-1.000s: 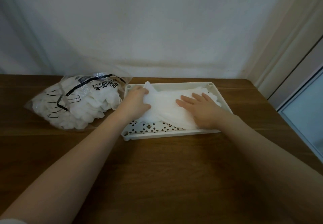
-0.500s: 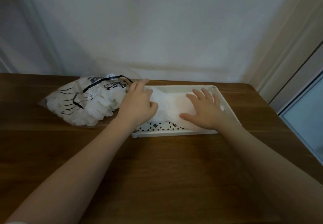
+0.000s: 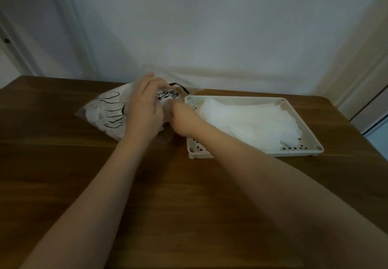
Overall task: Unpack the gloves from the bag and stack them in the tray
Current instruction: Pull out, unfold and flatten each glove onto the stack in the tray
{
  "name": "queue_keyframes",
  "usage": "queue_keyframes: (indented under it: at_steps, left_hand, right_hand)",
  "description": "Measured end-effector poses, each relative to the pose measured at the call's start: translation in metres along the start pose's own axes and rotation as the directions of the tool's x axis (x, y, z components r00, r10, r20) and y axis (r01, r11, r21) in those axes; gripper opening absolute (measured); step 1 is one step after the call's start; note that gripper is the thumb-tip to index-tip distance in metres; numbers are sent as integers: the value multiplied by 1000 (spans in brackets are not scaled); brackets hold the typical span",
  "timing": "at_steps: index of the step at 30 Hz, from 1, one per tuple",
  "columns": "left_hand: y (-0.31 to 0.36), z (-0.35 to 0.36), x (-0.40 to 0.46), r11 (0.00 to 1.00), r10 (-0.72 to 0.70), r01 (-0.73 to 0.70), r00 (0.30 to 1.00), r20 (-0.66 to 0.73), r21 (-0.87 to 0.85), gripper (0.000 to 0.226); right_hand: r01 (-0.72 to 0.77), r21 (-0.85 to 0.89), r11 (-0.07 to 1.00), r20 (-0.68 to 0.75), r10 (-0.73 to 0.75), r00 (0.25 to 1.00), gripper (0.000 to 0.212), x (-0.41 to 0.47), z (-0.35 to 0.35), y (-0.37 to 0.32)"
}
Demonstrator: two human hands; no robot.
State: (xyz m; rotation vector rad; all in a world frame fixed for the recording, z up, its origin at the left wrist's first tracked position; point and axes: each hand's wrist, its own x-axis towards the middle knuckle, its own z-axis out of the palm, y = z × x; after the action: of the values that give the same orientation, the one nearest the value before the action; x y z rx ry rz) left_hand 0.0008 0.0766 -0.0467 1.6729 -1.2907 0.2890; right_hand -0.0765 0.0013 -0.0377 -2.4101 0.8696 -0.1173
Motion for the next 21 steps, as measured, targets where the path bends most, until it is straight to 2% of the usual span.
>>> queue_keyframes:
  at_steps: [1, 3, 4, 6, 7, 10, 13, 17, 21]
  left_hand:
    - [-5, 0, 0, 999, -37, 37, 999, 10, -8, 43]
    - [-12, 0, -1, 996, -80, 81, 996, 35, -40, 43]
    - [-14, 0, -1, 993, -105, 108, 993, 57, -50, 43]
    - [-20, -1, -3, 985, -162, 167, 980, 116, -38, 43]
    - [-24, 0, -4, 985, -165, 172, 975, 147, -33, 42]
    - [-32, 3, -6, 992, -116, 123, 967, 227, -18, 32]
    - [-37, 7, -5, 994, -70, 39, 941, 331, 99, 26]
    - [-37, 9, -4, 966, -126, 27, 917, 378, 258, 37]
    - [-37, 10, -3, 954, -173, 66, 918, 358, 293, 35]
  right_hand:
    - [-91, -9, 996, 7, 91, 996, 28, 10, 3, 0]
    - [-164, -108, 980, -18, 163, 986, 28, 20, 9, -1]
    - [-153, -70, 986, -81, 147, 986, 26, 24, 13, 2]
    - [-113, -154, 982, -149, 90, 985, 25, 25, 18, 2]
    - [-104, -143, 984, -185, 77, 980, 26, 20, 17, 4]
    - [-86, -14, 996, -240, 80, 967, 27, 9, 8, 7]
    - [-58, 194, 979, -223, 101, 970, 10, -2, 0, 11]
    - [-35, 586, 810, -113, 124, 986, 12, -22, -19, 16]
    - [-67, 759, 648, 32, 66, 997, 15, -31, -35, 21]
